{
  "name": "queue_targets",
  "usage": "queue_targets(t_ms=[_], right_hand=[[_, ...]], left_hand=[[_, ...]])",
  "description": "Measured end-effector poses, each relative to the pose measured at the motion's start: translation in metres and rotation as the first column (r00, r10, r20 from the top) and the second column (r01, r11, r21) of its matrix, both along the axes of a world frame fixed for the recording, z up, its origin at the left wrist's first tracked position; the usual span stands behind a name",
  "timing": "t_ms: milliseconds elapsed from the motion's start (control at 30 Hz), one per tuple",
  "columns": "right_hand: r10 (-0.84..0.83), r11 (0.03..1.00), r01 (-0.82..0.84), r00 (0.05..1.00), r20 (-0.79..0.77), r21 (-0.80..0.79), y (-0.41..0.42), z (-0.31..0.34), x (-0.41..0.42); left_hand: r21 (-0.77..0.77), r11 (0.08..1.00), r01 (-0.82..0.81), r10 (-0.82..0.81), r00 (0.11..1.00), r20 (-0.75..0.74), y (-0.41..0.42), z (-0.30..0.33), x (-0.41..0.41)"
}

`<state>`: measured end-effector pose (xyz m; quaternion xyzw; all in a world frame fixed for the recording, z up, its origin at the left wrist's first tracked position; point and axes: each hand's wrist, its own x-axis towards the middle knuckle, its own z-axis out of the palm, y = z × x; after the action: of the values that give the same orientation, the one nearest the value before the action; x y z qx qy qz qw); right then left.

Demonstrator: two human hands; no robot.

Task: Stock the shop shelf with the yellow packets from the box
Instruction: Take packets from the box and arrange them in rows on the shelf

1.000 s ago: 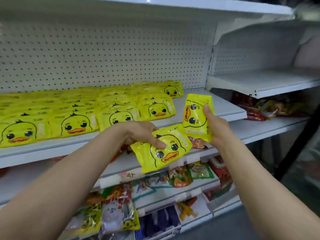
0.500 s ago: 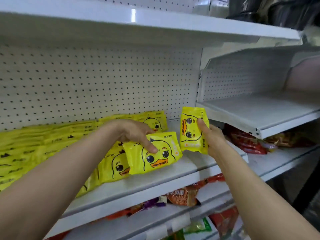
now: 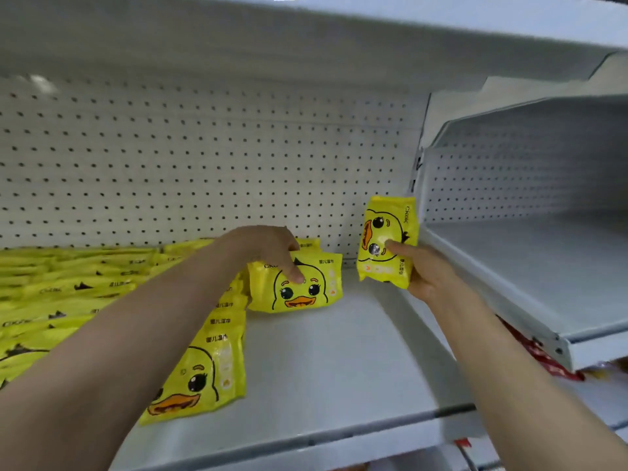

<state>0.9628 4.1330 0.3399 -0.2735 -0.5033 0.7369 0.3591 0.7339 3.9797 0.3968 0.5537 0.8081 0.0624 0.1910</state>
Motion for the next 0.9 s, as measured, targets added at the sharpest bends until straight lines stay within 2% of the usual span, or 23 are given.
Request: queue_targets(t_ms=[133,367,533,900], right_hand=[[0.065,0.997,-0.065,0.998,-0.005,0.046,0.013,-0.005,-0.006],[0.061,0.995,-0.064,0.997,0.045,0.070,0.016,-0.017,-0.019],[0.068,0.995,-0.069,0.997,0.021,0.074,0.014,-0.020,-0.026],[0.070,0.994,-0.070,0.998,0.009,0.079,0.011,-0.026,-0.021]], left_hand=[[0.015,1.000,-0.023,0.024,0.995,-0.099,0.014,-0.023,-0.013],[0.115,0.992,-0.054,0.067,0.991,-0.117,0.017,-0.042,-0.027],[0.139,0.987,-0.082,0.105,0.980,-0.169,0.018,-0.046,-0.036],[0.331,0.936,-0.117,0.140,0.989,-0.048,0.015,-0.059,-0.040]])
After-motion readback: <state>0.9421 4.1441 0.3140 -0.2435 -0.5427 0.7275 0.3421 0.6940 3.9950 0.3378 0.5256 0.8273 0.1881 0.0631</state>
